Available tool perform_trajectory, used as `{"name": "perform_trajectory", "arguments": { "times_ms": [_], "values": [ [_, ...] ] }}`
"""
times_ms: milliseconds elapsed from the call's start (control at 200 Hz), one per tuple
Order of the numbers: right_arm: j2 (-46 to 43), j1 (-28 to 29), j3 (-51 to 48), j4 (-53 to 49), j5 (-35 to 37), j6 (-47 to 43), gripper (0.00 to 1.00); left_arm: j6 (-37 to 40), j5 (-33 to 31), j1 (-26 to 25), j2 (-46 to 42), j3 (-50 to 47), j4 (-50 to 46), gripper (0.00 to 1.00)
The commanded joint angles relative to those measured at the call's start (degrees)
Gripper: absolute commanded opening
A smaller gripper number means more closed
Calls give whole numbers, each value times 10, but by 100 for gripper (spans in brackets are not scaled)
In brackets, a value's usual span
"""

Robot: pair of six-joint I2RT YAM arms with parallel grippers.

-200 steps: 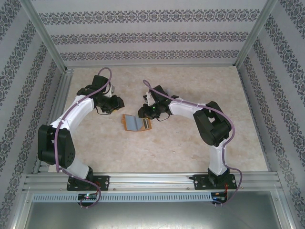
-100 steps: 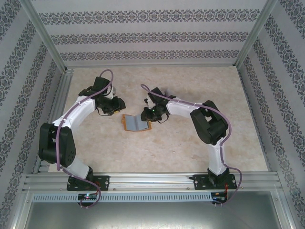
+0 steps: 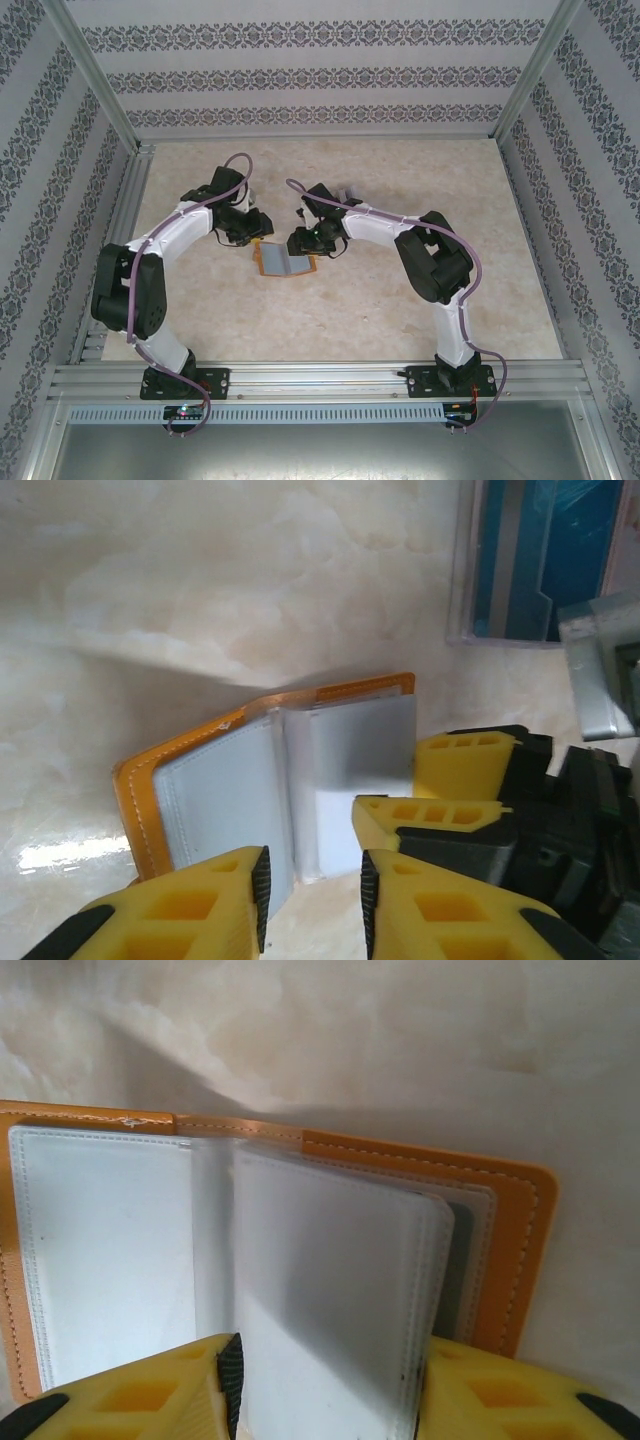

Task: Put the credit cards into the card holder
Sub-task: Flip over the card slot on the card holder, then move the card holder to the center of the table.

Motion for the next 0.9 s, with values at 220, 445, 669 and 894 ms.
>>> {"name": "perform_trajectory", "arguments": {
  "times_ms": [220, 445, 669, 894],
  "values": [
    [-56, -4, -8, -26, 4, -22, 48, 11, -30, -4, 22, -69, 27, 13],
    [-14, 5, -5, -22, 8, -17, 47, 13, -37, -3, 22, -80, 30, 13],
    [6, 6, 0, -19, 3, -16, 47, 15, -43, -4, 27, -88, 34, 9],
    [23, 11, 8, -22, -5, -16, 47, 13, -42, -4, 36, -98, 48, 2]
  ]
}}
